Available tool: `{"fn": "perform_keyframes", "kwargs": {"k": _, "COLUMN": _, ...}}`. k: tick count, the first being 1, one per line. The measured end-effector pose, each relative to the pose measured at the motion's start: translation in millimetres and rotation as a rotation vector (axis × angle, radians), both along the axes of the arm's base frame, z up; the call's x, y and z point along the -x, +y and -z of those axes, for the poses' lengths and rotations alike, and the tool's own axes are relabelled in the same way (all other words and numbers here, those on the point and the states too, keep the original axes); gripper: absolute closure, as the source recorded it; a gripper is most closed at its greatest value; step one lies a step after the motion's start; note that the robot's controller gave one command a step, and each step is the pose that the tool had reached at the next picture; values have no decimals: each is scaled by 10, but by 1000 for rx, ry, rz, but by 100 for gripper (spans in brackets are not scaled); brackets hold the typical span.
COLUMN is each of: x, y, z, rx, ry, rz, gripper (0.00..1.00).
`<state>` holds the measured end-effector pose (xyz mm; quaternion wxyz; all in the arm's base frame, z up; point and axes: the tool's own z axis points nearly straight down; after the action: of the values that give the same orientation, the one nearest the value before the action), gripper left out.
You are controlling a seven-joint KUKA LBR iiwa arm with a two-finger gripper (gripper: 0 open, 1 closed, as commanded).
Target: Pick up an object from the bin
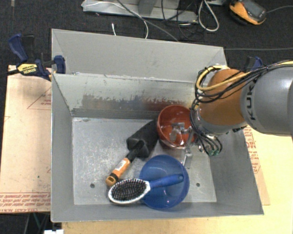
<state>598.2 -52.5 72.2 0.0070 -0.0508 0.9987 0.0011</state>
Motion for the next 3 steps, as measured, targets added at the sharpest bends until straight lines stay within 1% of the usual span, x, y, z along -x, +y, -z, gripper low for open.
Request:
{"fn": "perform_keyframes", "kwargs": {"k": 1, "x": 0, "y": 0, "z": 0, "rx": 0, "ry": 0, "rz": 0, "gripper": 0}}
{"fn": "perform_keyframes", "kwargs": {"k": 2, "x": 169, "y": -341, "z": -701, "rx": 1, "ry": 0, "rz": -159, "gripper": 0}}
{"fn": "perform_keyframes", "kwargs": {"k": 3, "x": 61, "y": 132, "z": 1, "rx": -2, "ry": -2, "rz": -26, "gripper": 0}}
